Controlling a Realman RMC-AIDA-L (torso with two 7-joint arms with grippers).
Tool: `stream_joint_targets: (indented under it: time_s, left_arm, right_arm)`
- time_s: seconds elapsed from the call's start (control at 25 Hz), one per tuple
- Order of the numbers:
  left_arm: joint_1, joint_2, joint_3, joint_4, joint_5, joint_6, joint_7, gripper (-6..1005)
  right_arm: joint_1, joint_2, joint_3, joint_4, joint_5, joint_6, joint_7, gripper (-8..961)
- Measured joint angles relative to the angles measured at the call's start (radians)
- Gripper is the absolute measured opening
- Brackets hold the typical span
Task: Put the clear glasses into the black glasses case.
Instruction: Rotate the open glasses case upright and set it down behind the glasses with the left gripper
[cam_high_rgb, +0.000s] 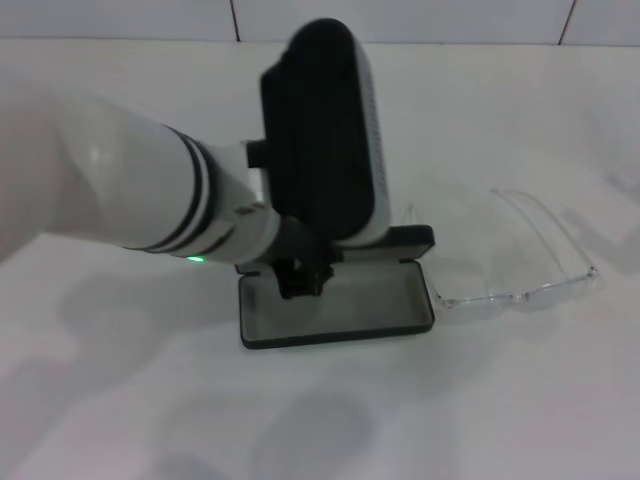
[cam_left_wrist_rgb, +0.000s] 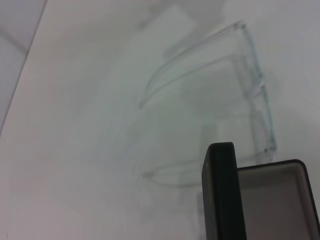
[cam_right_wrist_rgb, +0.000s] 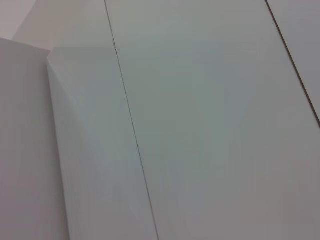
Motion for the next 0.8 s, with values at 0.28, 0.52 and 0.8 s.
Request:
stream_joint_targets:
  time_s: [0.28, 0.52, 0.8]
  left_arm:
    - [-0.053, -0.001, 0.032, -0.078, -0.006, -0.088, 0.057, 280]
    - [-0.090, -0.003, 0.071, -0.162, -0.009, -0.181, 0.059, 298]
    - [-0.091, -0.004, 0.086, -0.191, -0.023, -0.260, 0.060, 319]
  right_arm:
    - [-0.022, 0.001, 0.004, 0.000, 0.001, -0.040, 0.002, 854]
    - [-0.036, 0.000, 0.006, 0.000, 0.003, -0.065, 0.006, 854]
    - [-0.044, 0.000, 0.007, 0.000, 0.003, -0.071, 0.006, 854]
